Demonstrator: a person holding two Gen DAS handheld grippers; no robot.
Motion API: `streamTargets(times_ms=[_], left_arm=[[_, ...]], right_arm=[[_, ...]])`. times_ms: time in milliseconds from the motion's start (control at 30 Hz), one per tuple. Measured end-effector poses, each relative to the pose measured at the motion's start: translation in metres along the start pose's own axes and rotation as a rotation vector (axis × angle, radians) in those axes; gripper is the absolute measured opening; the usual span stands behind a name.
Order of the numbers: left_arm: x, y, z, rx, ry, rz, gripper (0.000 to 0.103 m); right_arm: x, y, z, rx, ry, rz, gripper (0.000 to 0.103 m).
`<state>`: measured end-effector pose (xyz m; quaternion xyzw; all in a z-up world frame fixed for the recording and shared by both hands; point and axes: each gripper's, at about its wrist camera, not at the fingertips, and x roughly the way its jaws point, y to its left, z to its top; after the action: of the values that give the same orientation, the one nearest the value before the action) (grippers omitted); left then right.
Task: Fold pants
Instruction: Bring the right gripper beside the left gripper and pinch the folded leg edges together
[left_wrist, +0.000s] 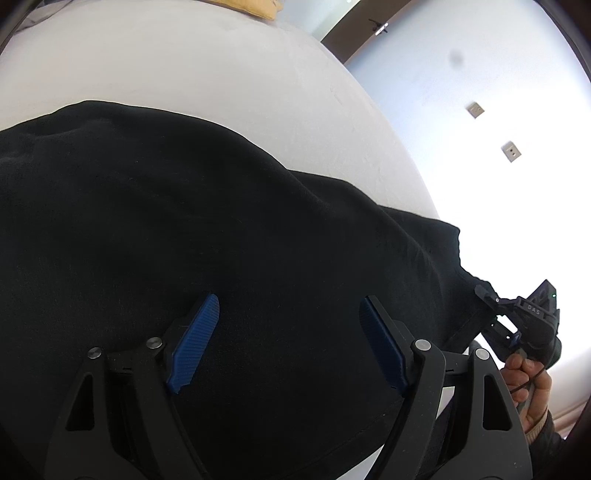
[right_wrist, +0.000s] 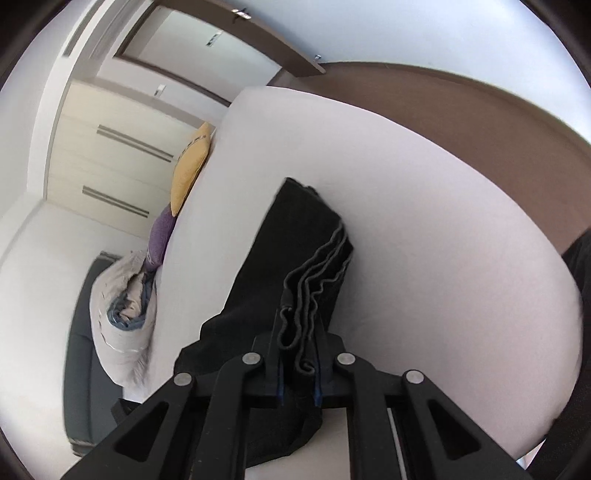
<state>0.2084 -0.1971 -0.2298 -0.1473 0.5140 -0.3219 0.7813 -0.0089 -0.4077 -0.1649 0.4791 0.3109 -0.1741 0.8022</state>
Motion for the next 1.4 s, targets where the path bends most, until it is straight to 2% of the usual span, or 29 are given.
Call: streamTargets(times_ms=[67, 133, 233, 267, 300, 367, 467, 500, 633, 700, 833, 900, 933, 967, 1000, 1100, 1267, 1400], left_arm=[[-0.007, 0.006, -0.001, -0.029, -0.025, -0.018, 0.067], [-0.02, 0.017, -0.003, -0.087, -0.064, -0.057, 0.067], [-0.045, 0.032, -0.008, -0.157, -0.123, -0.101, 0.069], [-0.049, 0.035, -0.009, -0.171, -0.126, -0.116, 0.071], [-0.053, 0.039, -0.009, -0.19, -0.123, -0.14, 0.072], [-0.06, 0.042, -0.009, -0.206, -0.115, -0.169, 0.081], [-0.066, 0.042, -0.006, -0.238, -0.112, -0.201, 0.087], [-0.064, 0.042, -0.003, -0.254, -0.106, -0.217, 0.093], [-0.05, 0.026, 0.008, -0.249, -0.043, -0.264, 0.095], [-0.038, 0.011, 0.014, -0.22, 0.018, -0.256, 0.095], [-0.022, -0.003, 0.022, -0.183, 0.073, -0.235, 0.094], [-0.016, -0.008, 0.026, -0.171, 0.094, -0.224, 0.089], [-0.014, -0.009, 0.028, -0.165, 0.103, -0.228, 0.067], [-0.01, -0.012, 0.03, -0.157, 0.122, -0.226, 0.029], [-0.008, -0.013, 0.031, -0.15, 0.133, -0.208, 0.019], [-0.012, -0.016, 0.032, -0.116, 0.137, -0.182, 0.008], [-0.028, -0.01, 0.041, -0.075, 0.132, -0.152, 0.007], [-0.058, 0.015, 0.046, -0.056, 0.12, -0.117, 0.007]], right_arm=[[0.008, 0.042, -0.009, -0.161, 0.016, -0.006, 0.012], [0.021, 0.091, -0.032, -0.387, 0.052, -0.02, 0.012], [0.05, 0.16, -0.097, -0.804, 0.113, -0.065, 0.012], [0.061, 0.171, -0.119, -0.903, 0.134, -0.084, 0.012], [0.072, 0.175, -0.136, -0.95, 0.165, -0.087, 0.012], [0.093, 0.175, -0.156, -0.958, 0.232, -0.091, 0.012], [0.099, 0.174, -0.163, -0.974, 0.23, -0.108, 0.012], [0.098, 0.174, -0.162, -0.973, 0.219, -0.109, 0.012], [0.091, 0.175, -0.161, -0.981, 0.173, -0.11, 0.012], [0.086, 0.175, -0.162, -1.006, 0.148, -0.111, 0.012], [0.078, 0.181, -0.176, -1.089, 0.096, -0.113, 0.012], [0.076, 0.181, -0.179, -1.107, 0.091, -0.113, 0.012], [0.076, 0.181, -0.18, -1.112, 0.091, -0.111, 0.012], [0.075, 0.181, -0.18, -1.111, 0.093, -0.106, 0.012], [0.075, 0.181, -0.18, -1.109, 0.092, -0.106, 0.012], [0.072, 0.183, -0.177, -1.101, 0.087, -0.101, 0.012], [0.077, 0.196, -0.184, -1.113, 0.103, -0.073, 0.012], [0.088, 0.214, -0.198, -1.152, 0.133, -0.026, 0.012]])
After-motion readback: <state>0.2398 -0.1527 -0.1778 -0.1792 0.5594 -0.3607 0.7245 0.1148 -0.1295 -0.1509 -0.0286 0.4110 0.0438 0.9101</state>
